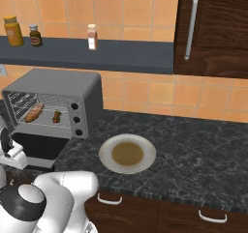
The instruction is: Pick up the kebab skewer and baguette bread, and place them inside the toaster oven. Close the toaster oven door and start by setting the timer.
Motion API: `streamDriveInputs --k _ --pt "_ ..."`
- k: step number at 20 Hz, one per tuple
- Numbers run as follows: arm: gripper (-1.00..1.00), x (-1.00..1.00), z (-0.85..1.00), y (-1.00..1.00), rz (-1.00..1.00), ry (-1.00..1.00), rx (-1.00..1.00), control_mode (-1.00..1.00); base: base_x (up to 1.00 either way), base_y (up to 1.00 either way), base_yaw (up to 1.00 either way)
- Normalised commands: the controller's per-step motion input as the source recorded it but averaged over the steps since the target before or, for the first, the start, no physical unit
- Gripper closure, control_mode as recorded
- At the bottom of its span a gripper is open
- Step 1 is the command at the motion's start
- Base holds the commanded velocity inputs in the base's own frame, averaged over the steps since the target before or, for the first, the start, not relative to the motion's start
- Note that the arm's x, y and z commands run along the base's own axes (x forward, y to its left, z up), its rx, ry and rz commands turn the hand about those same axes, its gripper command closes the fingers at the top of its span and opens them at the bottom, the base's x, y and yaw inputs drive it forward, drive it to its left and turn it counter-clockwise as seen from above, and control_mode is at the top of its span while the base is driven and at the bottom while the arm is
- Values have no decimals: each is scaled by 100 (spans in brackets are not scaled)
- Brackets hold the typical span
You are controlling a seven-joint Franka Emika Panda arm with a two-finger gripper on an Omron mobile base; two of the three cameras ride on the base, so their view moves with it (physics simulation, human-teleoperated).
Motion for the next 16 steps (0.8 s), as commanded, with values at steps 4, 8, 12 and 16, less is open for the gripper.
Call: streamDriveInputs --k 4,8,12,16 --pt "-100 -15 -30 0 5 -3 0 -100 0 0 0" --pt "-100 0 -38 0 12 -15 0 -100 0 0 0" --pt "-100 8 -26 0 14 -14 0 -100 0 0 0" --pt "-100 66 -19 0 13 -3 0 -100 0 0 0"
